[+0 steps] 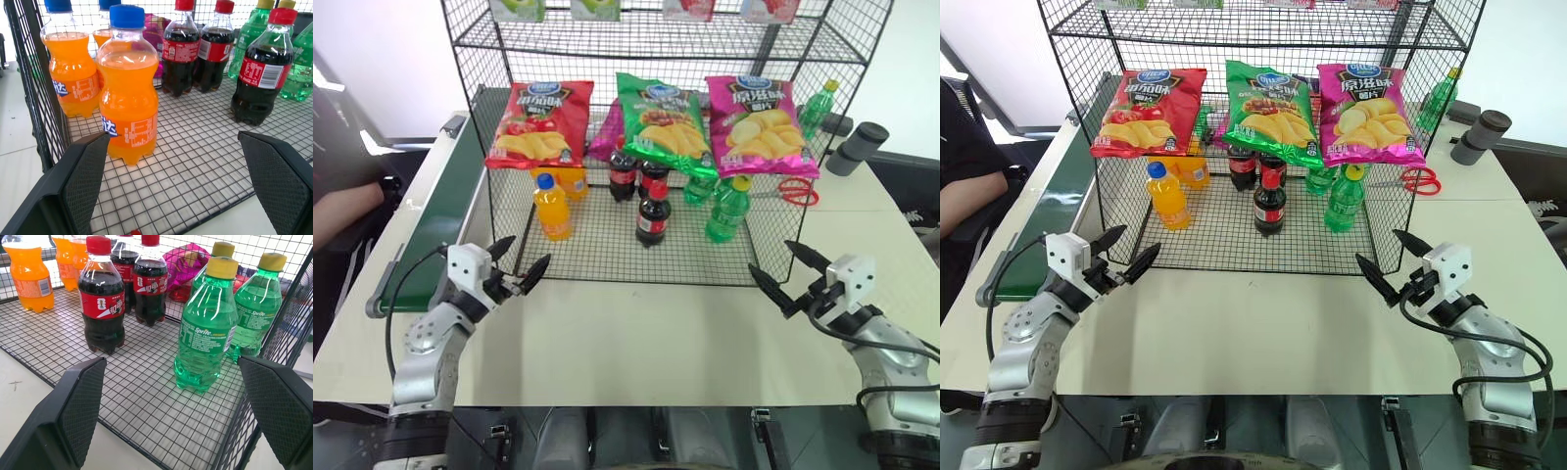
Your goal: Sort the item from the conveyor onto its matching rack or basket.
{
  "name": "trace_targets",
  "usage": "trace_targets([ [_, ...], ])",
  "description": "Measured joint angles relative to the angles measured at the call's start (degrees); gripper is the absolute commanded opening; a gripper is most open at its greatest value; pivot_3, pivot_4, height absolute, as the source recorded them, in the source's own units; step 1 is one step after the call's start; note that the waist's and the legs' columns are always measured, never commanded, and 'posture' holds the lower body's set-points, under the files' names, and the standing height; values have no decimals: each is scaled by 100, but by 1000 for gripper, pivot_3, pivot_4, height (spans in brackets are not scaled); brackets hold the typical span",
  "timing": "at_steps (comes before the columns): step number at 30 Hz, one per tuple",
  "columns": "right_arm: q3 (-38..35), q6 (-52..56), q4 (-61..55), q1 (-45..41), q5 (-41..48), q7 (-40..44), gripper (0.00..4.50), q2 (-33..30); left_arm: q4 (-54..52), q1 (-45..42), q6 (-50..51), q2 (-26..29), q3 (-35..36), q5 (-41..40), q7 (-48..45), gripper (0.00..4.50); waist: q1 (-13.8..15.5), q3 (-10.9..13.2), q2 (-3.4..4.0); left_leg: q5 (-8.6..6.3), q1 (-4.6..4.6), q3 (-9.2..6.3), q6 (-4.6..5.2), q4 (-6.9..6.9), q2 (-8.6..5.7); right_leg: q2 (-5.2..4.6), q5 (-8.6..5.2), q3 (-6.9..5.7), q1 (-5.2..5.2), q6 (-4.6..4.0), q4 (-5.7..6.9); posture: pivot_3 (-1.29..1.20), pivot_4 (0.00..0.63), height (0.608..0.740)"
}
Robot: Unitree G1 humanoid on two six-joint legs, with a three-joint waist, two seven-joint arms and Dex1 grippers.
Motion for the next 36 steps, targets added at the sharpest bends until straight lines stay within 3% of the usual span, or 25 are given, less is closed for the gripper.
trace_targets([
  [36, 114, -40, 78, -131, 1, -17, 4454, 21, -54, 75, 64, 89, 8, -68, 28, 4500, -1, -2, 3, 0, 4, 0, 0, 0, 0, 0, 0, 1, 2, 0, 5, 0, 150, 740],
])
